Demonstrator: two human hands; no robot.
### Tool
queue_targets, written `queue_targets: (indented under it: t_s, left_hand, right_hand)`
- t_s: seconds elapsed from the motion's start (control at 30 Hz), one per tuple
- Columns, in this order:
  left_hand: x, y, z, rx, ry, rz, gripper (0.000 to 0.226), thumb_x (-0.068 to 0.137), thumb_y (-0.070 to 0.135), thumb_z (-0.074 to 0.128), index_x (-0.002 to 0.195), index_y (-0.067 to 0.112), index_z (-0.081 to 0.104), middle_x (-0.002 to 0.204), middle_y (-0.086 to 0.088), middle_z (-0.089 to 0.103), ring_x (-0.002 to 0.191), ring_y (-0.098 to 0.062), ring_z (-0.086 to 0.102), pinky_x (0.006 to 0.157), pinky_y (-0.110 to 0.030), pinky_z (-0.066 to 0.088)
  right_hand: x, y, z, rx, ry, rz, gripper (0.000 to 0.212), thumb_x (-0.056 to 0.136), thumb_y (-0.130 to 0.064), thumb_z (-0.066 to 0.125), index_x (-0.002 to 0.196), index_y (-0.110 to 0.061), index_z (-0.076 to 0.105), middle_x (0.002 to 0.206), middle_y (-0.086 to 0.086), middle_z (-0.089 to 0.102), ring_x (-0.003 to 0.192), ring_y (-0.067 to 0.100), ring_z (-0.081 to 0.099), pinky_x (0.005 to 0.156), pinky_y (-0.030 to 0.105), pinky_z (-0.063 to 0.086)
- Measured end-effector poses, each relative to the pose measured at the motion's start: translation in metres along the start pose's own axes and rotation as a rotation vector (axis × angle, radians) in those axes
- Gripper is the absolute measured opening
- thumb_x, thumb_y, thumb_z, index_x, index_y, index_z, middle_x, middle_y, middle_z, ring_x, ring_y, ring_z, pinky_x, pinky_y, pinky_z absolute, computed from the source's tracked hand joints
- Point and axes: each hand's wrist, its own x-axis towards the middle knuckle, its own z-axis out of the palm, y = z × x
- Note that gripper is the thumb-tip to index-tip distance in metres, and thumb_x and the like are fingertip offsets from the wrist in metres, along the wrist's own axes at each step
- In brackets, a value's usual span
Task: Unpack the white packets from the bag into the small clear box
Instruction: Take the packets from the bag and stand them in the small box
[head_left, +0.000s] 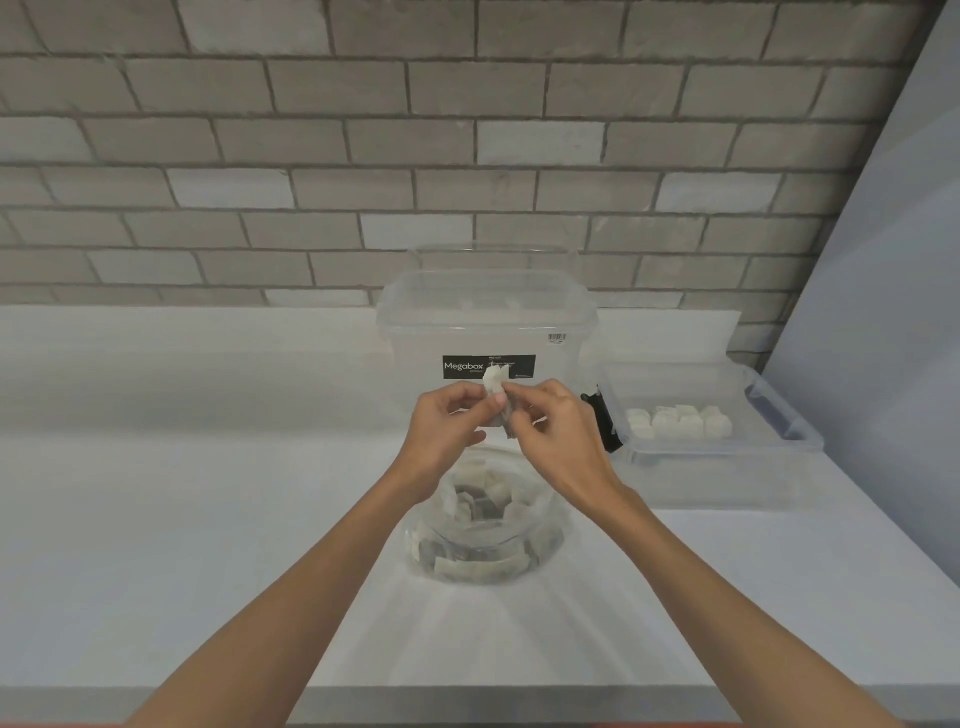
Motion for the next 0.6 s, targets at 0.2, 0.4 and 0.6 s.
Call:
queue_targets:
  t_s: [0.2,0.4,0.6]
  left_hand:
    - [0.023,0.021,0.008,0.123,-0.155,0.019,0.020,0.086,0.026,0.070,0.095,0.009,0.070,0.089,-0.003,0.068,0.084,-0.010,0.066,0.091,-0.038,0.053]
    - [0.048,0.045,0.036,0.235,-0.290,0.077,0.007,0.084,0.024,0.072,0.082,0.018,0.069,0.078,0.005,0.070,0.079,-0.004,0.065,0.087,-0.032,0.050]
    - [0.069,0.048,0.073,0.209,-0.290,0.060,0.012,0.083,0.022,0.073,0.087,0.011,0.070,0.083,0.002,0.070,0.081,-0.005,0.064,0.087,-0.032,0.050]
  right_hand:
    - [0.029,0.014,-0.043,0.040,0.083,0.083,0.031,0.087,-0.013,0.057,0.114,-0.024,0.069,0.089,-0.002,0.065,0.074,0.011,0.062,0.069,0.016,0.045]
    - [0.056,0.026,-0.091,0.047,-0.001,0.071,0.009,0.085,-0.018,0.068,0.092,-0.019,0.074,0.080,-0.004,0.071,0.069,0.007,0.064,0.068,0.014,0.048]
    - [0.073,0.046,-0.133,0.090,-0.004,0.099,0.003,0.083,-0.016,0.072,0.084,-0.015,0.074,0.070,-0.001,0.070,0.059,0.005,0.063,0.062,0.018,0.051]
